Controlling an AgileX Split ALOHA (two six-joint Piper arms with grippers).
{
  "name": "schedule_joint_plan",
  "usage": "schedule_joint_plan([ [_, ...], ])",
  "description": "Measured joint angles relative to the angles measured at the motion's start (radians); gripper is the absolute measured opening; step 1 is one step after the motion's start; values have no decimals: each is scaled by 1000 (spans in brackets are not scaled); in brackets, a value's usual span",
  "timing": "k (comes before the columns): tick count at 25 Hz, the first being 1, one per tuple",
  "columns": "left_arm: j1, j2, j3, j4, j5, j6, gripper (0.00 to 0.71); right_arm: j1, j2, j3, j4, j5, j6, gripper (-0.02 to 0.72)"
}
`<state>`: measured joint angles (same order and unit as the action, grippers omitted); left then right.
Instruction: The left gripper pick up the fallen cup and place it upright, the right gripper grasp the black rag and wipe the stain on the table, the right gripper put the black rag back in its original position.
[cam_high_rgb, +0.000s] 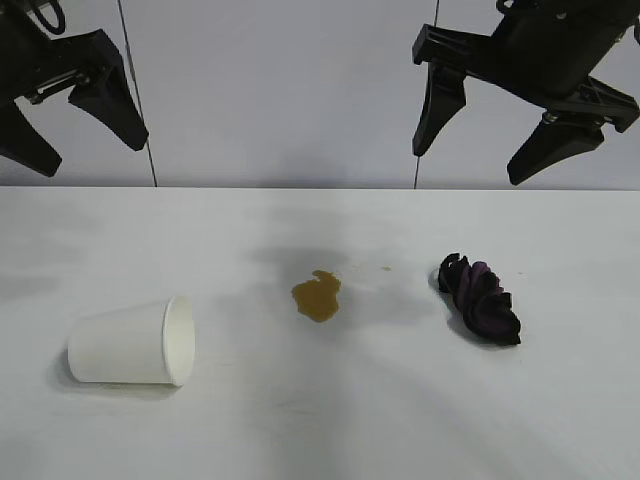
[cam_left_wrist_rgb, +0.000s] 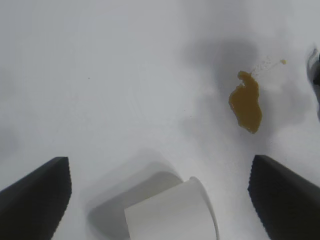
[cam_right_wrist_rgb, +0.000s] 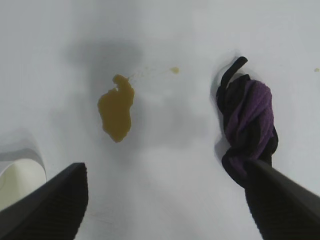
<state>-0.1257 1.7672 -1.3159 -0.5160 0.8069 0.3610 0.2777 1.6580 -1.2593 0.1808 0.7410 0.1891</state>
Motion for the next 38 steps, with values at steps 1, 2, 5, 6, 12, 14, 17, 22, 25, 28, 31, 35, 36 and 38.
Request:
schedule_joint_plan([
  [1, 0, 0, 0, 0, 0, 0, 694, 0, 0, 0, 0, 0, 0, 589],
  [2, 0, 0, 0, 0, 0, 0, 694, 0, 0, 0, 0, 0, 0, 589],
  [5, 0, 0, 0, 0, 0, 0, 694, 0, 0, 0, 0, 0, 0, 589],
  [6, 0, 0, 0, 0, 0, 0, 694, 0, 0, 0, 0, 0, 0, 589],
  [12, 0, 0, 0, 0, 0, 0, 694, 0, 0, 0, 0, 0, 0, 589],
  [14, 0, 0, 0, 0, 0, 0, 694, 0, 0, 0, 0, 0, 0, 589],
  [17, 0, 0, 0, -1, -1, 0, 694, 0, 0, 0, 0, 0, 0, 589],
  [22, 0, 0, -2, 7, 0, 16, 694, 0, 0, 0, 0, 3, 0, 589],
  [25, -7, 0, -25, 70, 122, 186, 694, 0, 0, 0, 0, 3, 0, 589],
  [28, -56, 0, -19, 138, 242, 363, 694, 0, 0, 0, 0, 4, 0, 589],
  [31, -144, 0, 9, 233, 234, 536, 694, 0, 0, 0, 0, 4, 0, 589],
  [35, -222, 0, 53, 288, 85, 596, 694, 0, 0, 0, -1, 4, 0, 589],
  [36, -226, 0, 64, 291, 45, 599, 694, 0, 0, 0, -1, 4, 0, 589],
  [38, -228, 0, 74, 296, -22, 603, 694, 0, 0, 0, -1, 4, 0, 589],
])
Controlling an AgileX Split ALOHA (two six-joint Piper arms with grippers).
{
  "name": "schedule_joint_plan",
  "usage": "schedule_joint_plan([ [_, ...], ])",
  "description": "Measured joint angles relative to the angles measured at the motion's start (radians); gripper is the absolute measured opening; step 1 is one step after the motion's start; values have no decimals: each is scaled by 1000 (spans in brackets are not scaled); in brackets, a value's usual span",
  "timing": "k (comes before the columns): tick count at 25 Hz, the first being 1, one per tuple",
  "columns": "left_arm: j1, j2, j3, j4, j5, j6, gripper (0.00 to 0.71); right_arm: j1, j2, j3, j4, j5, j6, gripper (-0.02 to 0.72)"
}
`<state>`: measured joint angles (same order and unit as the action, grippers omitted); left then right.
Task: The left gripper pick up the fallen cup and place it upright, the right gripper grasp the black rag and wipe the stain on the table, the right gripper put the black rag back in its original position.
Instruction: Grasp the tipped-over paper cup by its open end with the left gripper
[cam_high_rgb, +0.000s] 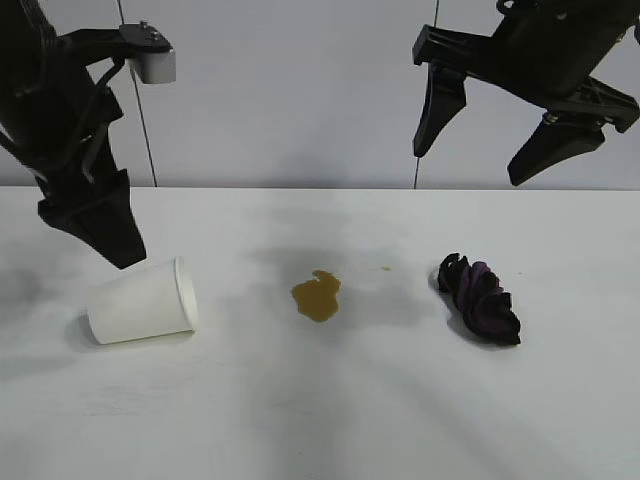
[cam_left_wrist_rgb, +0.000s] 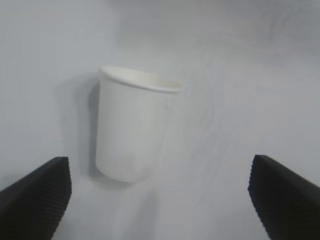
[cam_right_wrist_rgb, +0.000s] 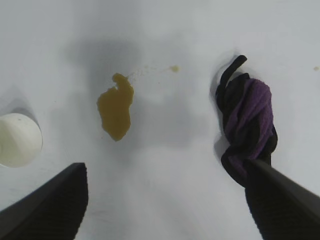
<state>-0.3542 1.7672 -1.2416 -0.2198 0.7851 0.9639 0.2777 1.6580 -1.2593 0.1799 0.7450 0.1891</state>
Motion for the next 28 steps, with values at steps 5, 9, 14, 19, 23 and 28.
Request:
schedule_joint_plan([
  [5, 0, 19, 12, 4, -61, 1, 694, 0, 0, 0, 0, 4, 0, 589],
  [9, 0, 90, 14, 4, -68, 2, 694, 0, 0, 0, 0, 5, 0, 589],
  [14, 0, 153, 16, 4, -93, 9, 694, 0, 0, 0, 0, 5, 0, 589],
  [19, -5, 203, 16, 3, -129, 19, 694, 0, 0, 0, -1, 5, 0, 589],
  [23, -28, 243, 16, -1, -130, 50, 694, 0, 0, 0, -1, 5, 0, 589],
  [28, -42, 251, 16, -3, -145, 71, 584, 0, 0, 0, -1, 5, 0, 589],
])
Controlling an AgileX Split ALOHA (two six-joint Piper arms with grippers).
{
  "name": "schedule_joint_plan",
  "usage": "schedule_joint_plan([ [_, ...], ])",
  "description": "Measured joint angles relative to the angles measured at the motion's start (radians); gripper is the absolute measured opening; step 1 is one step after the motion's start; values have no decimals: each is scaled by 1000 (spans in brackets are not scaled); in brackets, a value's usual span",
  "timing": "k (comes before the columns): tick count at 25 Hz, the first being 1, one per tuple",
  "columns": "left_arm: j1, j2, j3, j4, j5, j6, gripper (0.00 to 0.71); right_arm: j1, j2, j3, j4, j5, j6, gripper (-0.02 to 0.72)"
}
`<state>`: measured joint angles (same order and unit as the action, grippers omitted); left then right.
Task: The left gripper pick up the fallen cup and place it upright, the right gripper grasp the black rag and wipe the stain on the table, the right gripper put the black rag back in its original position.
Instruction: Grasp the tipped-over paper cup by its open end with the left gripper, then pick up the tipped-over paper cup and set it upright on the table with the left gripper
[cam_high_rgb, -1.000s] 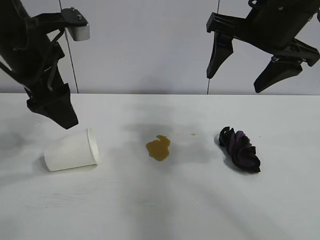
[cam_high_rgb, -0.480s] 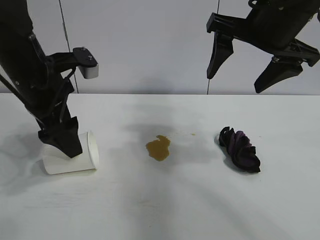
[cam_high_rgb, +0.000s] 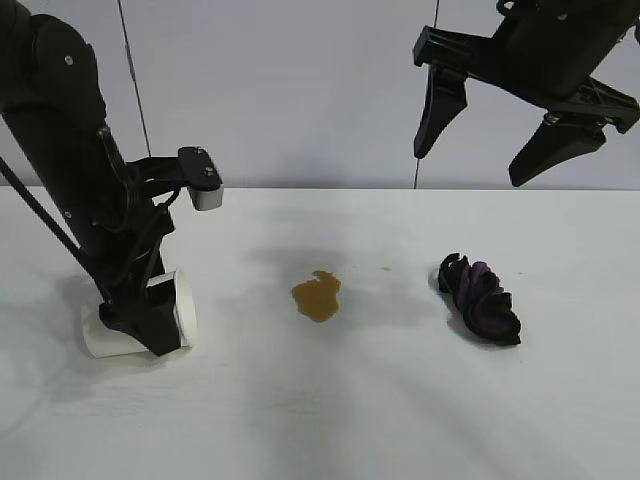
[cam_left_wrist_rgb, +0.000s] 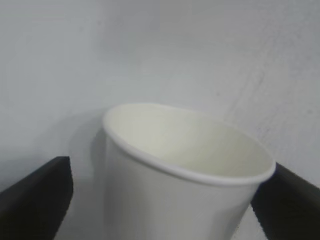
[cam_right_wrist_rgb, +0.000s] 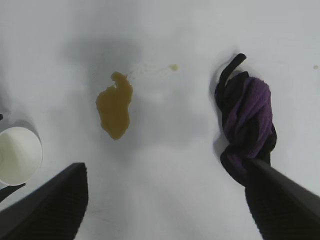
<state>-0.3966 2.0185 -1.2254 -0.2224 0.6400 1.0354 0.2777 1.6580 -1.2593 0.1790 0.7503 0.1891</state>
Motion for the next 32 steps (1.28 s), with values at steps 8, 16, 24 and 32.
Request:
schedule_joint_plan([
  [8, 2, -16, 12, -40, -5, 67, 536, 0, 0, 0, 0, 2, 0, 589],
  [16, 102, -80, 29, -518, 42, 481, 466, 0, 0, 0, 0, 6, 0, 589],
  [24, 260, -80, 66, -937, 216, 845, 465, 0, 0, 0, 0, 7, 0, 589],
  [32, 394, -45, 222, -1445, 369, 1434, 465, 0, 0, 0, 0, -1, 0, 589],
])
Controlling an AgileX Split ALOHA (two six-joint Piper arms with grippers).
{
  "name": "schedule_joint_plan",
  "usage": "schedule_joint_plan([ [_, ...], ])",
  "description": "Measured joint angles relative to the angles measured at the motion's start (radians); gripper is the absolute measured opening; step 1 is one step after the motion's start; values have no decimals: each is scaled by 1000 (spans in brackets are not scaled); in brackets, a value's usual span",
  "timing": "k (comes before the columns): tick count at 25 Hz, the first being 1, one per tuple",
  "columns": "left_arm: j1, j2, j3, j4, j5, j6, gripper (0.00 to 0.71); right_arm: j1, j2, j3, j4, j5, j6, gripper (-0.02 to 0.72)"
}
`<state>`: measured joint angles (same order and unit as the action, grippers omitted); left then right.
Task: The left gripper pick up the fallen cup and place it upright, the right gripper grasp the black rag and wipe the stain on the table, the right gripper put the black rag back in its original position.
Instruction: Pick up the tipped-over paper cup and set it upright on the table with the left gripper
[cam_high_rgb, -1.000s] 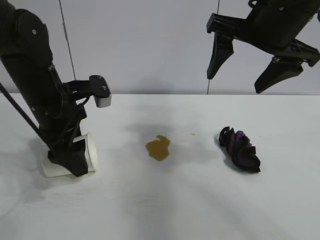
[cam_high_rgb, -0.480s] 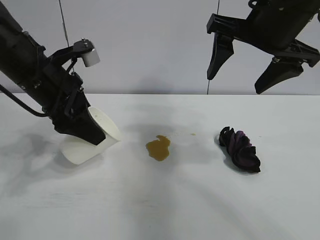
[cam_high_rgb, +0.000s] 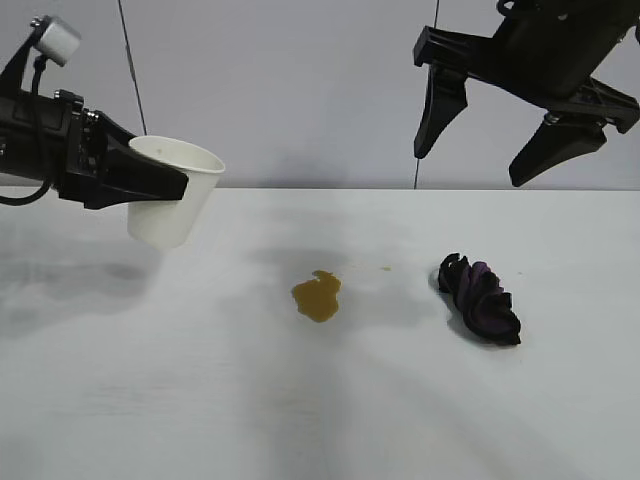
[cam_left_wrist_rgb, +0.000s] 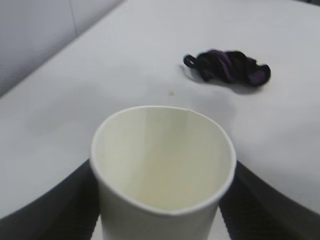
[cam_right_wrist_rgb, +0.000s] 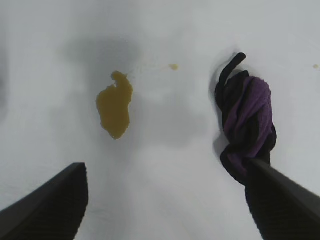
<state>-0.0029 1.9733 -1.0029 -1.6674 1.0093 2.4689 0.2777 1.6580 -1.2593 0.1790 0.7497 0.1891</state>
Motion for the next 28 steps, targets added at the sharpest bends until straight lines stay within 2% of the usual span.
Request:
schedule_joint_plan([
  [5, 4, 108, -5, -19, 118, 86, 465, 0, 0, 0, 0, 0, 0, 589],
  [16, 4, 246, -34, -30, 128, 130, 472, 0, 0, 0, 0, -1, 0, 589],
  [19, 4, 255, -34, -31, 128, 134, 510, 0, 0, 0, 0, -1, 0, 589],
  [23, 4, 258, -34, -31, 130, 143, 650, 0, 0, 0, 0, -1, 0, 589],
  [25, 4, 258, -34, -31, 130, 132, 675, 0, 0, 0, 0, -1, 0, 589],
  [28, 4, 220, -34, -24, 127, 12, 689, 0, 0, 0, -1, -1, 0, 589],
])
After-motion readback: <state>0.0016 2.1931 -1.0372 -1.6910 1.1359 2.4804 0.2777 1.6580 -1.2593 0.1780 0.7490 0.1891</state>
